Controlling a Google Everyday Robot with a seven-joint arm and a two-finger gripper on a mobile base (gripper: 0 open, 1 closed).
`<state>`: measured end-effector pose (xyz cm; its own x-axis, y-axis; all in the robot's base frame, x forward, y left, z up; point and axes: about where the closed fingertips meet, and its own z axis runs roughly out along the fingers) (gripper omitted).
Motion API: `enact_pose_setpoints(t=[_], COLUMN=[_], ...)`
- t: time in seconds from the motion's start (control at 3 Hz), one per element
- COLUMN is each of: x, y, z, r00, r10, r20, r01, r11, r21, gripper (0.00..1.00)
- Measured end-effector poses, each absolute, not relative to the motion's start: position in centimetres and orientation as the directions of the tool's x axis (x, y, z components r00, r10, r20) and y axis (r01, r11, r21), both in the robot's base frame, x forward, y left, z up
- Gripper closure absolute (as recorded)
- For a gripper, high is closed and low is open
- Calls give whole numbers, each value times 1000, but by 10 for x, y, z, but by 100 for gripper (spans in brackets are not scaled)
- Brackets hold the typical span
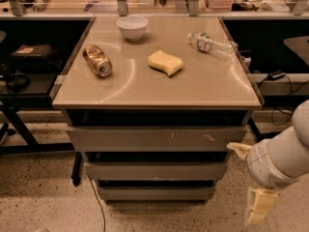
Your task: Open bottom drawer
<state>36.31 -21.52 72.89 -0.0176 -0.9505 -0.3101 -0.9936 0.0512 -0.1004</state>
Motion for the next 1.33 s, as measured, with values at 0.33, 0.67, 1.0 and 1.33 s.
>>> enact_pose_setpoints(t=[0.33,0.67,1.0,1.33], x=[387,416,415,417], y=[-232,-235,-235,-231], z=[650,592,598,575], r00=[14,91,84,79], r10=[-936,-906,-910,-901], r20=[-353,-413,-407,-426], r01=[-994,-988,-988,-992], r11=[26,-31,-24,-27], r21=[-108,-150,-150,-126], gripper=[0,0,0,0])
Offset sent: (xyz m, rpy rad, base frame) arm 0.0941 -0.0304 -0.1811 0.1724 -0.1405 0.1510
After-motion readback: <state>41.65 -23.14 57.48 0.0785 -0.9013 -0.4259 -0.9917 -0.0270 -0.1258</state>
